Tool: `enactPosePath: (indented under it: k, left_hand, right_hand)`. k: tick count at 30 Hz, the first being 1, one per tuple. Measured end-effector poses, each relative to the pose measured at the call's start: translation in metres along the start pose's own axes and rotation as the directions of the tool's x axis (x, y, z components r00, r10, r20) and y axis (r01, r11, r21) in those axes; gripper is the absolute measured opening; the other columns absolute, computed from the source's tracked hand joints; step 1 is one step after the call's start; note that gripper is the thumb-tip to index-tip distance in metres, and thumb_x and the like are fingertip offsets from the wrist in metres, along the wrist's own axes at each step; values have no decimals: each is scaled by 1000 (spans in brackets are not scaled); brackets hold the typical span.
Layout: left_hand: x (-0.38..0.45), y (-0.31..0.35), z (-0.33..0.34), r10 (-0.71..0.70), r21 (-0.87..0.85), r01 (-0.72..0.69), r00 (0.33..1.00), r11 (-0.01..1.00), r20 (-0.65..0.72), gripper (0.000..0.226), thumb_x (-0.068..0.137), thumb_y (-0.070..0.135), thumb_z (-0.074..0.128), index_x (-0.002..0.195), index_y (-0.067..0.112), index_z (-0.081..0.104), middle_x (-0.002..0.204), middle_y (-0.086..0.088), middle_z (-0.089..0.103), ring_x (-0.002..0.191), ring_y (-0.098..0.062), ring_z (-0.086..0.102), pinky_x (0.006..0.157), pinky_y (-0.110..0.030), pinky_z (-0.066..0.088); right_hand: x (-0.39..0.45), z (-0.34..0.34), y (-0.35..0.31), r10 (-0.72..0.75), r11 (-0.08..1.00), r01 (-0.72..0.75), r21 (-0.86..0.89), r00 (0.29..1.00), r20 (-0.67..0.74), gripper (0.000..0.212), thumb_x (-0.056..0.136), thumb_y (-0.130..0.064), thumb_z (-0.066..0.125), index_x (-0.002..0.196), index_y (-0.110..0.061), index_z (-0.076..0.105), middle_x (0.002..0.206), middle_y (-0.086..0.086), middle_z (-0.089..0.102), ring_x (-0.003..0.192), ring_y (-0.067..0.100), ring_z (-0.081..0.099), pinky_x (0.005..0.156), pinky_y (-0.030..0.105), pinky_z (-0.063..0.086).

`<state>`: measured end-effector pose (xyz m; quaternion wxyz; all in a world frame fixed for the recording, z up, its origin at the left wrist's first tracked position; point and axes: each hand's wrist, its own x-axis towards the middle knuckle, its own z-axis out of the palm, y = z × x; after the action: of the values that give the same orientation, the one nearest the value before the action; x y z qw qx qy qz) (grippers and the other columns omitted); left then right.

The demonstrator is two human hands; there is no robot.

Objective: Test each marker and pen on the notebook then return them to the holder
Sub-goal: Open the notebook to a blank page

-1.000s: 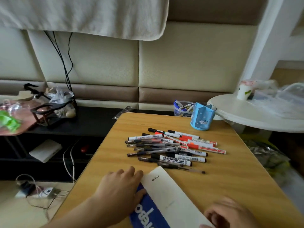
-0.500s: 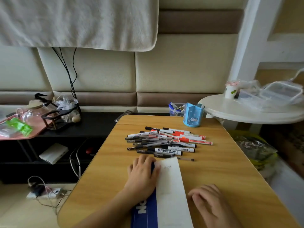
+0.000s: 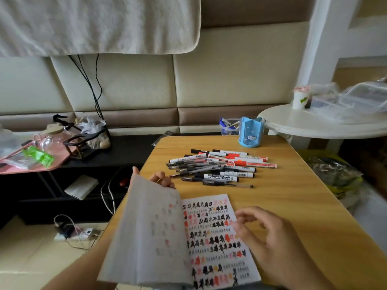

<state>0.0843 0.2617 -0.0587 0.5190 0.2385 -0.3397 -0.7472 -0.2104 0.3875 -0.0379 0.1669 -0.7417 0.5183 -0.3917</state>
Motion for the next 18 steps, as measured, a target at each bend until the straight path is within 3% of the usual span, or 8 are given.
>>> enactPosePath:
  k: [2,5,6,8,10,13,16,18]
  left_hand:
    - [-14,24,-5,-8,37,6,999,999,43,69,72,72,61,84,4,61,83,-13,58,79,-28,55,77,-39,43]
    - [-39,54,-2,-34,446,35,999,894,-11,70,61,66,75,83,1,61,85,-16,61,72,-26,60,68,-34,51]
    - [-44,60,-3,-54,619,78,997,781,-57,71,60,67,75,86,2,64,87,-15,64,75,-26,63,72,-35,52]
    - [-50,68,-4,7,897,141,987,418,-158,63,61,69,70,94,15,69,96,-6,68,88,-22,66,84,-40,51]
    - [-49,70,-5,252,968,190,941,164,-227,49,63,65,66,96,28,67,101,5,68,98,-19,65,87,-37,51]
    - [-51,57,20,477,978,109,879,-176,-12,23,84,42,67,104,33,60,111,11,61,111,-18,56,92,-36,45]
    - [-60,22,54,275,825,-51,930,-562,245,45,85,46,64,127,37,51,137,15,46,132,-16,36,109,-42,32]
    - [-59,-9,58,113,766,-169,947,-620,300,47,88,56,52,133,41,46,142,17,40,136,-13,30,114,-40,23]
  right_hand:
    - [-7,-8,5,22,986,0,-164,992,127,51,76,-82,33,108,-50,57,106,-39,57,107,-15,50,93,20,43]
    - [-15,-2,-4,-34,892,131,-432,974,224,64,81,-85,16,117,-51,57,118,-37,56,112,-11,45,98,37,50]
    - [-19,10,-15,-42,901,158,-403,958,283,68,81,-86,13,122,-51,53,123,-34,55,113,-9,46,99,39,49]
    - [-32,46,-35,-128,908,243,-342,936,326,63,84,-83,14,127,-49,46,129,-25,58,114,-3,57,96,37,49]
    - [-42,84,-54,-207,923,293,-251,925,319,44,96,-65,22,118,-40,51,119,-13,69,101,11,70,77,40,60]
    - [-48,116,-61,-279,888,359,-288,918,283,39,98,-57,23,116,-37,51,117,-8,71,100,18,71,72,46,60]
    - [-50,126,-57,-285,844,383,-376,914,290,44,98,-59,23,124,-35,49,127,-7,66,109,21,68,78,49,58]
    - [-52,123,-53,-268,855,372,-362,914,306,42,101,-52,21,132,-38,47,134,-7,62,114,20,65,83,47,57]
